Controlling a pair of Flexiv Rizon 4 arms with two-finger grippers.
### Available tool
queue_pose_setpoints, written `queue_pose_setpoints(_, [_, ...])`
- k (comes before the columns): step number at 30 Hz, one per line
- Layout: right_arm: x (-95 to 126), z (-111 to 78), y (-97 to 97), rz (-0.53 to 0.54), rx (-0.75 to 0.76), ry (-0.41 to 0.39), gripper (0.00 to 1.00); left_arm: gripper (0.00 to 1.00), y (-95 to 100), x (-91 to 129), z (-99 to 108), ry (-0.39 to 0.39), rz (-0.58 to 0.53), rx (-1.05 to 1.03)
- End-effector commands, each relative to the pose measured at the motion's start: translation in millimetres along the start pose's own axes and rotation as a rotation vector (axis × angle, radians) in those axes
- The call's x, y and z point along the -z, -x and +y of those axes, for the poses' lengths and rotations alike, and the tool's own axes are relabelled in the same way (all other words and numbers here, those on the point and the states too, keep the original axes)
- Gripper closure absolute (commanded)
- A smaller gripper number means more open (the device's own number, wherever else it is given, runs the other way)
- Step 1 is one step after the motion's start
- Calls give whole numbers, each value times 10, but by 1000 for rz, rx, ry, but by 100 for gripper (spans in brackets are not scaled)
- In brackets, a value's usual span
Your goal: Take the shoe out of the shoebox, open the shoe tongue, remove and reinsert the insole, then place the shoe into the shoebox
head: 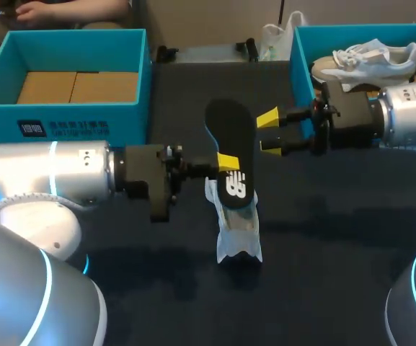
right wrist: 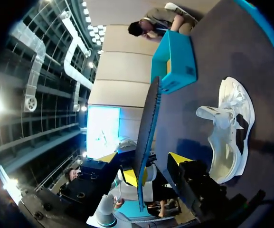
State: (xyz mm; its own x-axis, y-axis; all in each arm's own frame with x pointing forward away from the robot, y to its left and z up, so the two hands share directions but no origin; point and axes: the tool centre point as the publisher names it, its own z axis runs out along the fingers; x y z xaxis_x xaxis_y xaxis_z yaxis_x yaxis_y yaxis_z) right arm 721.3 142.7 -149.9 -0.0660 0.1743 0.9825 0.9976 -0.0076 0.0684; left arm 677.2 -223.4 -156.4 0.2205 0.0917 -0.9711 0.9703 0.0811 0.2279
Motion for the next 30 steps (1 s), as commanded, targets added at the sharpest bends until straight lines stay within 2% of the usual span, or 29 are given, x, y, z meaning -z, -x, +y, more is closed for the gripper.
queue_pose_setpoints(1, [-67,24,6,4,1,-5,33,100,-30,-234,22,8,-7,0])
queue_pose_setpoints(5, [-93,18,11,11,2,-8,39,100,-36,-307,0,17,-13,-7])
queue_pose_setpoints(12, [-103,21,12,17,3,-9,59,100,-33,-384,-37,18,-21,-3])
queue_pose_setpoints(16, [-101,23,19,19,-2,-8,79,100,-20,-400,-33,19,-26,-6])
queue_pose_setpoints(18, [-105,26,26,20,-6,-11,100,100,-14,-406,-32,19,-29,-6])
queue_pose_setpoints(25, [-112,32,56,22,-14,-9,100,100,-13,-350,-89,13,-23,22])
queue_pose_setpoints(26, [-114,35,63,23,-17,-9,100,62,-21,-328,-90,15,-15,24])
queue_pose_setpoints(27, [-115,38,71,23,-18,-9,100,19,-32,-303,-88,14,-10,26])
queue_pose_setpoints(28, [-115,42,79,23,-19,-10,100,0,-40,-276,-82,18,-3,26])
queue_pose_setpoints(30, [-112,50,93,22,-24,-11,100,0,-57,-229,-68,26,6,29])
